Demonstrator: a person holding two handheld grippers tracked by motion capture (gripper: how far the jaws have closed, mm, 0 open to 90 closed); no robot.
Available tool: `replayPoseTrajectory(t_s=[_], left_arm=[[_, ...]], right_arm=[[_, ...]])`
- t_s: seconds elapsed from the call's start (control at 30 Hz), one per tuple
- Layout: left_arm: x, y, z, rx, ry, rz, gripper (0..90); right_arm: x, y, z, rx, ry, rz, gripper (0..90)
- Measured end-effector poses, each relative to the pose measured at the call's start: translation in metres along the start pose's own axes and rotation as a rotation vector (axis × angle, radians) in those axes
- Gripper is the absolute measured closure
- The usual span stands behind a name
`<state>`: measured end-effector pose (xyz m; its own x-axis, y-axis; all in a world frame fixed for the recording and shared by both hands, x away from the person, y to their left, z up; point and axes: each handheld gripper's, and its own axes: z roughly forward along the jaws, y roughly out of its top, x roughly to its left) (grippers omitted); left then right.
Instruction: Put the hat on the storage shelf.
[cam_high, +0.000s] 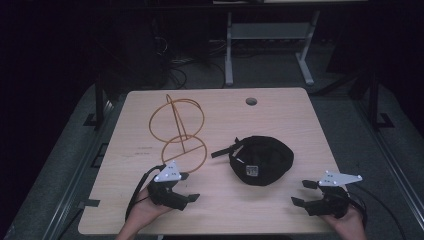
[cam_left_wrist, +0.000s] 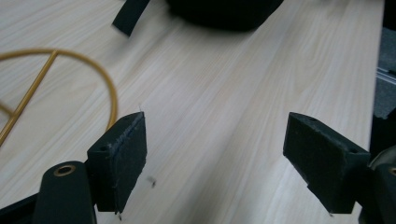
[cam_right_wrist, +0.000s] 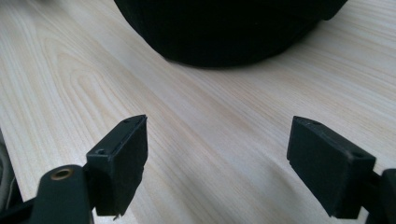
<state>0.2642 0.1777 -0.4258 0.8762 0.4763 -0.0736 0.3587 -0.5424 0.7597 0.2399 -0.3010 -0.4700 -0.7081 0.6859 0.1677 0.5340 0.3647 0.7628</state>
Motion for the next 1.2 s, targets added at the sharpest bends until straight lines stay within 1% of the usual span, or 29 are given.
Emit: replayPoseTrajectory(t_s=[0.07, 0.13, 0.37, 0.53, 0.7, 0.87, 0.93, 1.1, 1.2], left_arm=[[-0.005, 0.010, 0.003, -0.003, -0.017, 0.013, 21.4], [-0.008, 0.018, 0.005, -0.014, -0.022, 0.037, 21.4], [-0.021, 0.050, 0.015, -0.033, -0.059, 0.092, 21.5], [-0.027, 0.072, 0.025, -0.035, -0.080, 0.125, 21.8], [-0.029, 0.092, 0.035, -0.021, -0.098, 0.158, 22.1], [-0.029, 0.109, 0.042, -0.025, -0.104, 0.174, 22.4], [-0.028, 0.116, 0.045, -0.024, -0.114, 0.177, 22.7], [-0.026, 0.132, 0.054, 0.001, -0.126, 0.200, 23.2], [-0.024, 0.139, 0.061, 0.017, -0.139, 0.202, 23.3]], right_arm=[[-0.002, -0.001, -0.001, -0.005, -0.001, 0.000, 19.7], [-0.002, -0.001, -0.002, -0.008, 0.001, 0.007, 19.7], [-0.004, -0.002, -0.003, -0.009, 0.004, 0.006, 19.7], [-0.005, -0.002, -0.003, -0.011, 0.008, 0.008, 19.7], [-0.006, -0.003, -0.004, -0.012, 0.010, 0.012, 19.8], [-0.006, -0.004, -0.005, -0.010, 0.011, 0.009, 19.8], [-0.006, -0.003, -0.005, -0.015, 0.013, 0.008, 19.8], [-0.005, -0.003, -0.005, -0.013, 0.015, 0.011, 19.9], [-0.006, -0.003, -0.005, -0.015, 0.017, 0.010, 19.9]])
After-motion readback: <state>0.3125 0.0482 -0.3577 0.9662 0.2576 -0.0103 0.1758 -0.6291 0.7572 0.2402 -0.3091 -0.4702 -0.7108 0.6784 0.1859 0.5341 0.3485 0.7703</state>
